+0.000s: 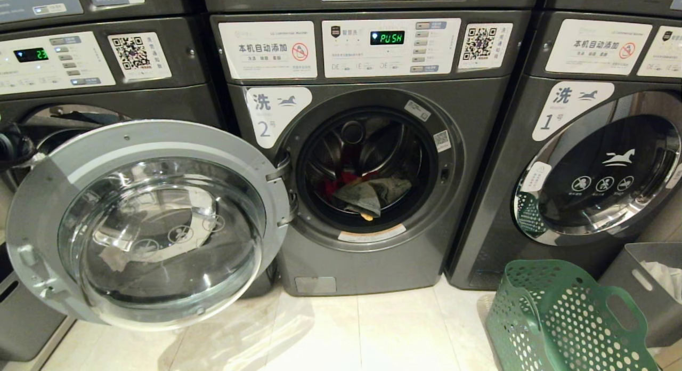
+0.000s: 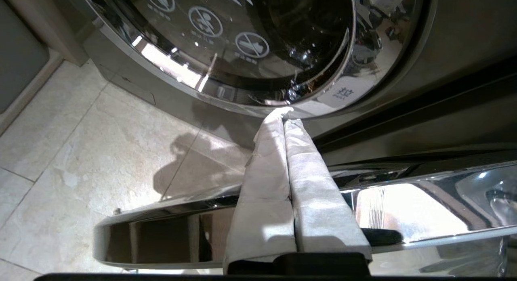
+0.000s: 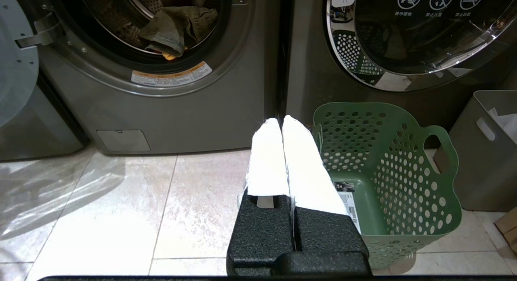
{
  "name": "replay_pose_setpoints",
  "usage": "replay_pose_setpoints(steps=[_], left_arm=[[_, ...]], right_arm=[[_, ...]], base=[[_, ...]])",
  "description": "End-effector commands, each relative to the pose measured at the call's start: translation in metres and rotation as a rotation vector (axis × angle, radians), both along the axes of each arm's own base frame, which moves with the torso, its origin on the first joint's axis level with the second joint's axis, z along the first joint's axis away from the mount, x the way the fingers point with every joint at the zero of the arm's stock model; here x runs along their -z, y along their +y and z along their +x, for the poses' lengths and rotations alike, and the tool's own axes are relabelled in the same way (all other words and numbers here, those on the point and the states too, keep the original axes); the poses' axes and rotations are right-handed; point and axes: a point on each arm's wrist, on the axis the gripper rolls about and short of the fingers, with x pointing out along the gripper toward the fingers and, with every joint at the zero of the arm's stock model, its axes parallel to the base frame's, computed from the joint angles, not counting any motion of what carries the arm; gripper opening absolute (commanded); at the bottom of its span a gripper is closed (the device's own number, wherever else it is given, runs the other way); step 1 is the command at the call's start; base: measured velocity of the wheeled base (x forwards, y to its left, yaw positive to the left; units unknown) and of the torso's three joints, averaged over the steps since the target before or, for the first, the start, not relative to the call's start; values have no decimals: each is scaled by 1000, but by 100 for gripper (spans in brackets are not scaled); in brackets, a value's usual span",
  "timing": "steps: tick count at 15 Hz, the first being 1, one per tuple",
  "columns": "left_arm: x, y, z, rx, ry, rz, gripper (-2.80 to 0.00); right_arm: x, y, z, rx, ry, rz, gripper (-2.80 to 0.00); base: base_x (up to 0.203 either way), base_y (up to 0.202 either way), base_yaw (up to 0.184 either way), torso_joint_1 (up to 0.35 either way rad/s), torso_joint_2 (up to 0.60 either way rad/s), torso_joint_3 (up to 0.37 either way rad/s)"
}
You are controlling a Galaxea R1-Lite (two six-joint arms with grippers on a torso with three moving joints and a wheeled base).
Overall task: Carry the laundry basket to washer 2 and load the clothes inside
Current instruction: Close the washing machine door with the left hand
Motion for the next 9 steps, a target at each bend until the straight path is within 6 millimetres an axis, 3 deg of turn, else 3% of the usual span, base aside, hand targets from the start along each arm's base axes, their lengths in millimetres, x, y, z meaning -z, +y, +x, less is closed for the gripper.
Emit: replay_pose_setpoints(steps=[1, 9], left_arm=[[4, -9, 3, 25, 34, -22, -280], [-12, -55, -36, 124, 214, -131, -280]], right_arm=[[0, 0, 0, 0, 1, 0, -280], [0, 0, 0, 0, 1, -1, -280]], base=[[0, 0, 0, 0, 0, 0], [0, 0, 0, 0, 0, 0]])
